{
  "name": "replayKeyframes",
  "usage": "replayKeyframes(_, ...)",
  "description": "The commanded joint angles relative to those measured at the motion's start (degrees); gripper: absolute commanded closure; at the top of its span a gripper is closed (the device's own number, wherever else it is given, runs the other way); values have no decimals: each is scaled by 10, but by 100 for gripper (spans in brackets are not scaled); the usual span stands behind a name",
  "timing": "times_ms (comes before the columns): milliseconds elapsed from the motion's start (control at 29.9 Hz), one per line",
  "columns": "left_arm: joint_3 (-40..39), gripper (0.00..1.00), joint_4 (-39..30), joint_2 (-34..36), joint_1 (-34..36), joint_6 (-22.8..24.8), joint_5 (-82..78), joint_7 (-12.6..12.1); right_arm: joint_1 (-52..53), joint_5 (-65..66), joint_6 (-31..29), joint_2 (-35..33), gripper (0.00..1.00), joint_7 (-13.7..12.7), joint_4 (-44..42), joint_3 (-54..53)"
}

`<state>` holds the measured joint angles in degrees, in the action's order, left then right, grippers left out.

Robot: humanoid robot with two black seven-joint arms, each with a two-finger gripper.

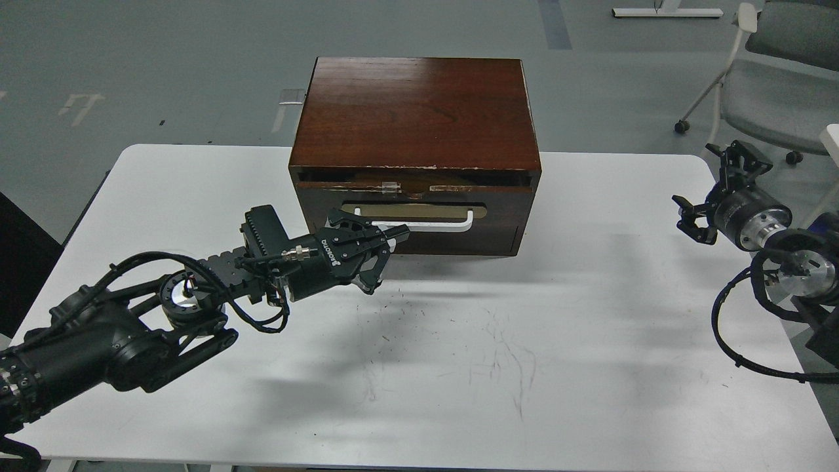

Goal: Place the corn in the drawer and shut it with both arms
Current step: 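Push the drawer shut into the cabinet with the left gripper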

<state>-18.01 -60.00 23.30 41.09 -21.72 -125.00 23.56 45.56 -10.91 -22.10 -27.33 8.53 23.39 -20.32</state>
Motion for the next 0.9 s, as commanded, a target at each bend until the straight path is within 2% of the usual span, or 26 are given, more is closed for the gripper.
replayKeyframes(0,1,100,15,-13,6,0,0,1,-2,0,0,-1,0,0,0,0)
replayKeyframes(701,0,100,33,-25,15,-2,0,1,-6,-1,-1,-1,0,0,2,0)
replayKeyframes(868,5,100,29,-19,15,-4,0,9,-7,0,-2,-4,0,0,1,0)
